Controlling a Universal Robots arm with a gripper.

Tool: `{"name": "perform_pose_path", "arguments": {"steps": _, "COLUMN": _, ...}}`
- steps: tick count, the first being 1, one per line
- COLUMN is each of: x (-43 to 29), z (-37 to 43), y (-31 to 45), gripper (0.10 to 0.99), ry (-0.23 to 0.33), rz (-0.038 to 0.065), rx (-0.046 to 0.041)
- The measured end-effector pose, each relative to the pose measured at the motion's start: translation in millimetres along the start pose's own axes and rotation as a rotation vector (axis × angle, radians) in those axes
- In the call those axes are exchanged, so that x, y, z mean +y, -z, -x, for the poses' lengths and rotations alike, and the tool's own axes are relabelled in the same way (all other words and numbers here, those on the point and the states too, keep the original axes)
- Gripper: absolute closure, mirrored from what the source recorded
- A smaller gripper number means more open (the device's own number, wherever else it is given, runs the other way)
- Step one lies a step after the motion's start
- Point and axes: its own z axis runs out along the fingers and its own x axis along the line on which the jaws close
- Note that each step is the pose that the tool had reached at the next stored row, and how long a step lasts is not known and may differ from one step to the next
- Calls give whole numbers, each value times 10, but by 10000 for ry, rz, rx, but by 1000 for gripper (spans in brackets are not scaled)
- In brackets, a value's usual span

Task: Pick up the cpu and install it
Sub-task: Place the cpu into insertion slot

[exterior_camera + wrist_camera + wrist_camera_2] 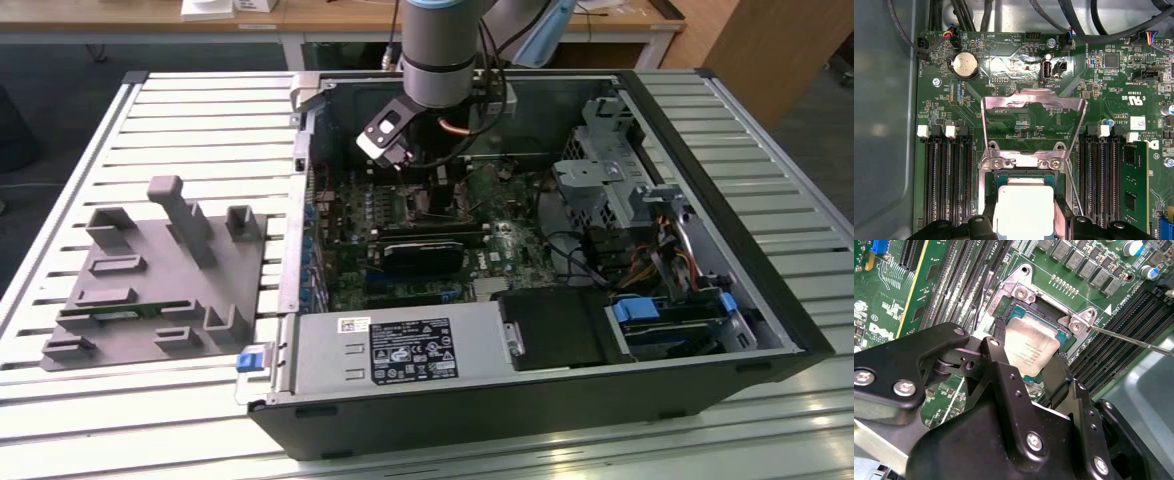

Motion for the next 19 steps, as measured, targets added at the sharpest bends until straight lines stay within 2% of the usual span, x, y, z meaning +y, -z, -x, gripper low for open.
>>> {"name": "perform_pose_path", "arguments": {"steps": 6, "x": 0, "z": -1, "y": -2, "gripper": 541, "ry": 0, "rz": 2, "rx": 5}}
{"name": "perform_pose_path", "arguments": {"steps": 7, "x": 1, "z": -1, "y": -2, "gripper": 478, "ry": 0, "rz": 2, "rx": 3}}
{"name": "perform_pose_path", "arguments": {"steps": 16, "x": 13, "z": 0, "y": -2, "gripper": 478, "ry": -1, "rz": 0, "rx": 1}}
{"name": "perform_pose_path", "arguments": {"steps": 18, "x": 15, "z": 0, "y": -1, "gripper": 494, "ry": 3, "rz": -2, "rx": -3}}
{"name": "perform_pose_path", "arguments": {"steps": 19, "x": 17, "z": 0, "y": -1, "gripper": 553, "ry": 7, "rz": -1, "rx": -2}}
